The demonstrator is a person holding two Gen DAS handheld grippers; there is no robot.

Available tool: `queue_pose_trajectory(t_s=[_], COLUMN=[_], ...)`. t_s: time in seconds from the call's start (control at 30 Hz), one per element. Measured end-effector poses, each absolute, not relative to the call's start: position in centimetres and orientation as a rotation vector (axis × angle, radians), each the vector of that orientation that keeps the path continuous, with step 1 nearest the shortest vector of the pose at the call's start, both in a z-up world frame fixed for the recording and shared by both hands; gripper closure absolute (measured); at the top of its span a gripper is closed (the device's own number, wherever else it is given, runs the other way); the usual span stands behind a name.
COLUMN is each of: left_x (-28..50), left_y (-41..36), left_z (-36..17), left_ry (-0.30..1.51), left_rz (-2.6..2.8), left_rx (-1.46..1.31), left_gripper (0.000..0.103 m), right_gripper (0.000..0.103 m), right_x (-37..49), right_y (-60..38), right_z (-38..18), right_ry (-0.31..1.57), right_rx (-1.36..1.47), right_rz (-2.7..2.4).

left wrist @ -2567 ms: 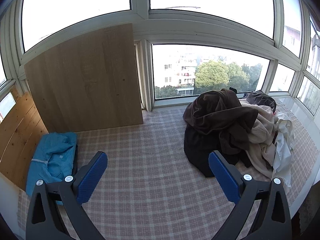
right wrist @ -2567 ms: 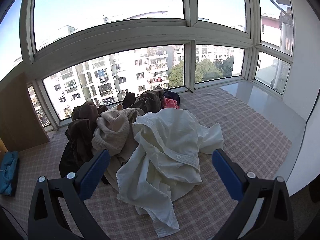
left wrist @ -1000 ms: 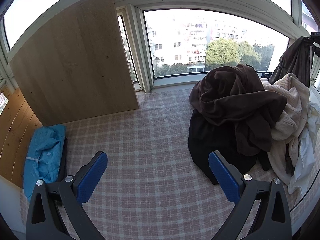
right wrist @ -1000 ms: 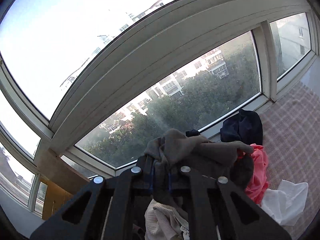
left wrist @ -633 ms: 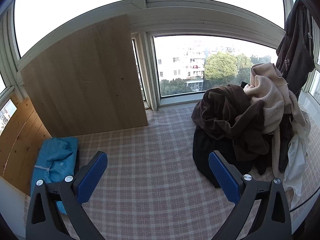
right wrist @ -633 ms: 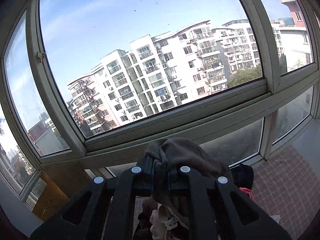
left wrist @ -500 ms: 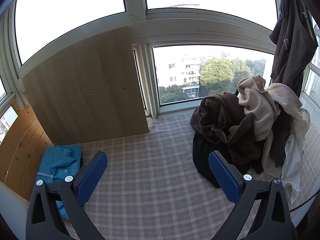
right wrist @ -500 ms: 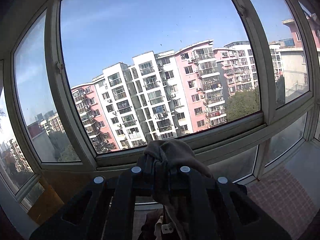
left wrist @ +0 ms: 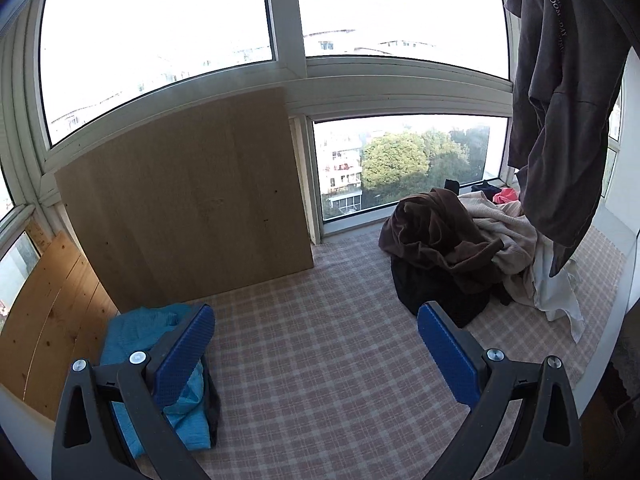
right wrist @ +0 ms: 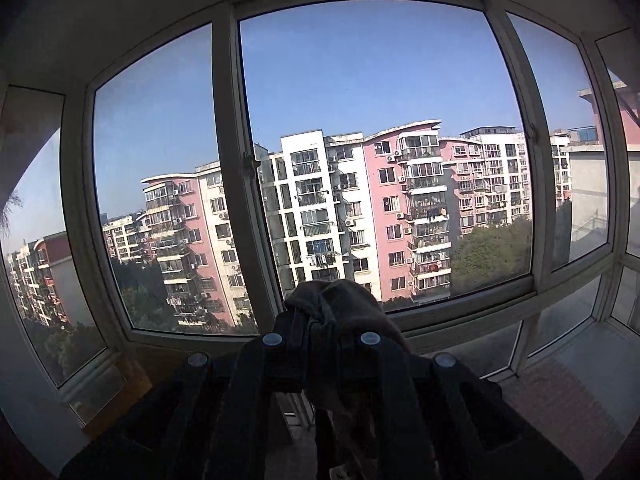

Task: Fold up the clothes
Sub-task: 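Close the right tool on the grey hoodie and lift it from the heap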

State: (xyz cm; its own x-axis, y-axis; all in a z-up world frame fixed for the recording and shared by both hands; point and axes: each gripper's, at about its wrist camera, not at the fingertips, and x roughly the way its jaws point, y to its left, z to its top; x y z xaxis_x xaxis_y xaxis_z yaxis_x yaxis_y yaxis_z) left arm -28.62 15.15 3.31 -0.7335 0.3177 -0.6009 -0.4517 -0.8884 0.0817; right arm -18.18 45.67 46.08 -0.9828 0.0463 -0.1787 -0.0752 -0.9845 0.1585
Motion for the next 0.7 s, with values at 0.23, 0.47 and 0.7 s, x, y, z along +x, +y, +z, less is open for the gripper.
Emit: queue_pose_trajectory(t_s=[0.23, 0.47, 0.7], left_x=[-28.5, -27.5, -23.1], left_y=[7.4, 3.1, 5.8], left_z=[3.3, -1.1, -8.9], left_ry=[0.364, 0.343, 0.439], left_rz=[2.627, 2.633, 2.484], left_rx=[-0.851, -1.033, -1.245], left_gripper=[0.001, 0.001, 0.001], right_gripper=[0.095, 0.090, 0.090], right_x=[-22.7, -35.8, -39.6], right_y=[39.2, 33.4, 33.5], right_z=[36.0, 11.4, -9.3], right_ry=[0.382, 0.309, 0.342], right_rx=[-0.561, -1.436, -2.140], right_rz=[3.095, 2.977, 2.717])
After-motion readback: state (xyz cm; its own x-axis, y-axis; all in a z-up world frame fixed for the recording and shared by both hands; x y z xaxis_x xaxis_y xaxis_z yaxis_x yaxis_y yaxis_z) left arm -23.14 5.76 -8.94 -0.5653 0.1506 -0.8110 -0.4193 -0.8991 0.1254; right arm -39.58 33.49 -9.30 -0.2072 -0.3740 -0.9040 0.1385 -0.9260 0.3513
